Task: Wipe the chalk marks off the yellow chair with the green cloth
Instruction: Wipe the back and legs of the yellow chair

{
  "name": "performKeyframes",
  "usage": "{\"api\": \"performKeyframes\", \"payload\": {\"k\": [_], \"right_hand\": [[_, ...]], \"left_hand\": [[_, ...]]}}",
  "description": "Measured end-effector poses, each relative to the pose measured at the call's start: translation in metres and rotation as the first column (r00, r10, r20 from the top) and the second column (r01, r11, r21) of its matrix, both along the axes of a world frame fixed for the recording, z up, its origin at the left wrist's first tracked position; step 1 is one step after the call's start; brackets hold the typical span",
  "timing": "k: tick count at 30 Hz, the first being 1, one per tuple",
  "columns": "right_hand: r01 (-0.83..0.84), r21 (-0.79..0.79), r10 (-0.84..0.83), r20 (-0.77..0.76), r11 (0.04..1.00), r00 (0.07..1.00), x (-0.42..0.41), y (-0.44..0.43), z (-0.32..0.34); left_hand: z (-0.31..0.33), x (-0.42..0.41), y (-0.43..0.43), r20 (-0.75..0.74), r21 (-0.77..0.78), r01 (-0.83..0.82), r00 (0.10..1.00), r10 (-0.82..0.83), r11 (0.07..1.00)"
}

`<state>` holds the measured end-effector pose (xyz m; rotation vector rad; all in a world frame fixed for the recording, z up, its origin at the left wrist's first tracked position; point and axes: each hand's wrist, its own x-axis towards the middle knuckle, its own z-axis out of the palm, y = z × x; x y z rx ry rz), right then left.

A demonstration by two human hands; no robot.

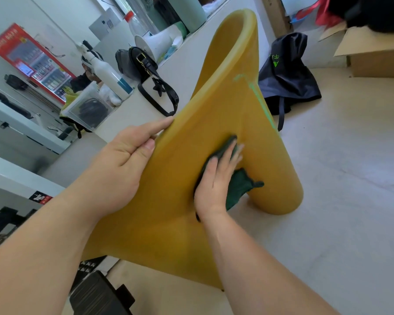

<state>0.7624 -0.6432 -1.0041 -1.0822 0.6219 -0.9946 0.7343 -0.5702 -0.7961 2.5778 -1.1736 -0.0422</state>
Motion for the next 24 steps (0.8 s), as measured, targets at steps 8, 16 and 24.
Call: {"api": "performKeyframes", "payload": {"k": [8, 16, 24], "right_hand": [[0.022, -0.131, -0.013, 0.065, 0.991, 0.998, -0.017, 0.037, 0.039], [0.091, -0.195, -0.146, -0.285, 0.977, 0.947, 0.008, -0.077, -0.034], [-0.195, 0.095, 0.195, 0.01, 0.976, 0.981, -0.001, 0.002, -0.039]], "left_hand": [[-0.001, 0.001, 0.002, 0.076, 0.001, 0.055, 0.996, -0.055, 0.998], [-0.003, 0.0, 0.0, 0.079, -0.01, 0.023, 0.997, -0.023, 1.0], [-0.006, 0.005, 0.004, 0.073, -0.04, 0.043, 0.996, -0.04, 0.998]]}}
